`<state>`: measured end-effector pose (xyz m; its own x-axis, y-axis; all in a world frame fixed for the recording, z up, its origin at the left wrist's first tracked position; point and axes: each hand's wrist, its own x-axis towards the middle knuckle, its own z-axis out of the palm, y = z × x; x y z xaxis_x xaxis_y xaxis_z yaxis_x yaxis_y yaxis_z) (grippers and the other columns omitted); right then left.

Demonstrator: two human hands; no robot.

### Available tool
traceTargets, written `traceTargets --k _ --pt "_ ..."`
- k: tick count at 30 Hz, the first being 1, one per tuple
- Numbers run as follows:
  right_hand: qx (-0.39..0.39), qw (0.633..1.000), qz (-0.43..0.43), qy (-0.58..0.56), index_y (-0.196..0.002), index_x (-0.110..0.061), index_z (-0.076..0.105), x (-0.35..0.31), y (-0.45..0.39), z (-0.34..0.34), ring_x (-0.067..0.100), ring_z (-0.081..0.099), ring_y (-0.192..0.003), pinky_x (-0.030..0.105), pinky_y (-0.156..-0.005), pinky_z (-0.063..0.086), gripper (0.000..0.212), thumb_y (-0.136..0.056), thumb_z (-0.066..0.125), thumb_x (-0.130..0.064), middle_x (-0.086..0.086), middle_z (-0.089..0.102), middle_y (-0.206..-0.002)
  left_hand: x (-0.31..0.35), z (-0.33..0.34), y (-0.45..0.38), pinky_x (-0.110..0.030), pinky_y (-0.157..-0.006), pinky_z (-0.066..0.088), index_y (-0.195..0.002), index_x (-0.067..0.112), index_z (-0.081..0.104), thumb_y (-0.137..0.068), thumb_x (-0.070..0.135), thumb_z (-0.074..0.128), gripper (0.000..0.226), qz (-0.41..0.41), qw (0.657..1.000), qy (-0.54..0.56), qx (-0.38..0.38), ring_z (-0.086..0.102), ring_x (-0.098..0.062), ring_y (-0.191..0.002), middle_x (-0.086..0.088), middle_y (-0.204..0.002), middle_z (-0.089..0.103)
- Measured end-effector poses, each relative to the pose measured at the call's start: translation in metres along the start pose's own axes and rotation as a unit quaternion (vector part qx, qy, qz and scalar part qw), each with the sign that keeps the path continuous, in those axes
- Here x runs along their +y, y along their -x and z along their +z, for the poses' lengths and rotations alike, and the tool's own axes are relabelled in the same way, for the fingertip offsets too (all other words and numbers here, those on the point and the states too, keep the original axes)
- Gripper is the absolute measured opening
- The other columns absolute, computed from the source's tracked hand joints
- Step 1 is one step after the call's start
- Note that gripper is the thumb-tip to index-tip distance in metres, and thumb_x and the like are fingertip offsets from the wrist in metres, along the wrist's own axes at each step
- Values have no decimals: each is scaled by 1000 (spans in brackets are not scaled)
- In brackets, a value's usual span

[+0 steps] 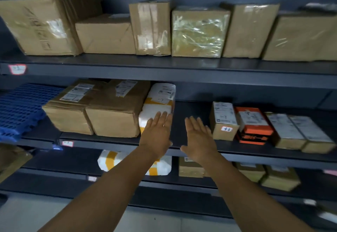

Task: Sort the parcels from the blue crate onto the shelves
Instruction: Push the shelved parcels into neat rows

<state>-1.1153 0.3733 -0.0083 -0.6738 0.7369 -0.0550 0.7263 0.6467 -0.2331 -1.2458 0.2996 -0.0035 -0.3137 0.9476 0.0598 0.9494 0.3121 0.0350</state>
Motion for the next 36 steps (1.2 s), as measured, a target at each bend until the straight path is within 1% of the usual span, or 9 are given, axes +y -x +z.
traceTargets --k 8,12,17,20,24,27,29,33,36 --pt "14 997 70 -4 -154 -18 -4 117 35 -27 22 -9 -148 41 -119 -1 93 -90 63 -30 2 -7 -161 116 11 -31 -36 -119 1 -153 15 -7 -93 34 57 90 69 997 33 -20 -5 -21 -148 -3 -162 -6" --pt "17 995 97 -6 -154 -18 -5 186 43 -37 22 -8 -148 42 -118 -1 96 -88 64 -28 1 -6 -162 177 23 -54 -36 -118 -1 -153 17 -4 -92 30 59 89 77 995 54 -33 -5 -21 -148 -3 -162 -4" --pt "-1 990 137 20 -153 -21 -8 280 47 -46 26 -11 -148 45 -119 0 98 -88 65 -28 3 -10 -161 249 39 -85 -38 -119 0 -154 21 -4 -93 30 59 88 80 995 49 -43 -5 -22 -148 -1 -162 -4" --pt "-16 983 180 30 -153 -25 -12 334 46 -48 30 -15 -147 48 -119 0 100 -89 65 -26 4 -16 -160 273 47 -105 -41 -120 -2 -154 24 -4 -94 30 57 85 78 995 22 -52 -8 -21 -148 0 -162 -4" --pt "-44 969 240 25 -151 -34 -13 389 42 -42 39 -20 -143 52 -118 0 98 -89 63 -23 9 -23 -158 284 55 -130 -48 -120 -2 -154 28 -1 -94 32 55 82 56 997 -21 -49 -11 -23 -148 0 -162 -3" --pt "-55 967 247 -5 -150 -41 -13 409 37 -35 40 -21 -143 50 -117 1 98 -89 63 -26 8 -25 -157 283 57 -139 -50 -118 -3 -153 30 2 -95 30 54 79 36 997 -17 -59 -12 -24 -147 0 -161 -4" --pt "-46 971 233 -20 -149 -44 -11 412 30 -31 39 -17 -144 49 -118 6 97 -90 63 -25 5 -22 -158 279 59 -141 -52 -117 -1 -153 31 2 -95 28 54 78 24 997 -13 -67 -11 -23 -148 1 -161 -4" --pt "-43 981 185 -28 -149 -45 -5 396 12 -27 37 -6 -146 47 -117 17 93 -90 63 -26 2 -15 -158 270 64 -142 -47 -118 2 -153 30 8 -93 16 56 77 11 999 -5 -39 -3 -20 -148 1 -161 6" --pt "-41 986 160 -24 -151 -43 -4 375 1 -21 37 -3 -146 47 -116 20 90 -91 61 -26 3 -13 -159 253 65 -142 -44 -119 3 -153 24 10 -92 7 55 78 -17 1000 -3 -25 -3 -22 -148 -2 -161 8"
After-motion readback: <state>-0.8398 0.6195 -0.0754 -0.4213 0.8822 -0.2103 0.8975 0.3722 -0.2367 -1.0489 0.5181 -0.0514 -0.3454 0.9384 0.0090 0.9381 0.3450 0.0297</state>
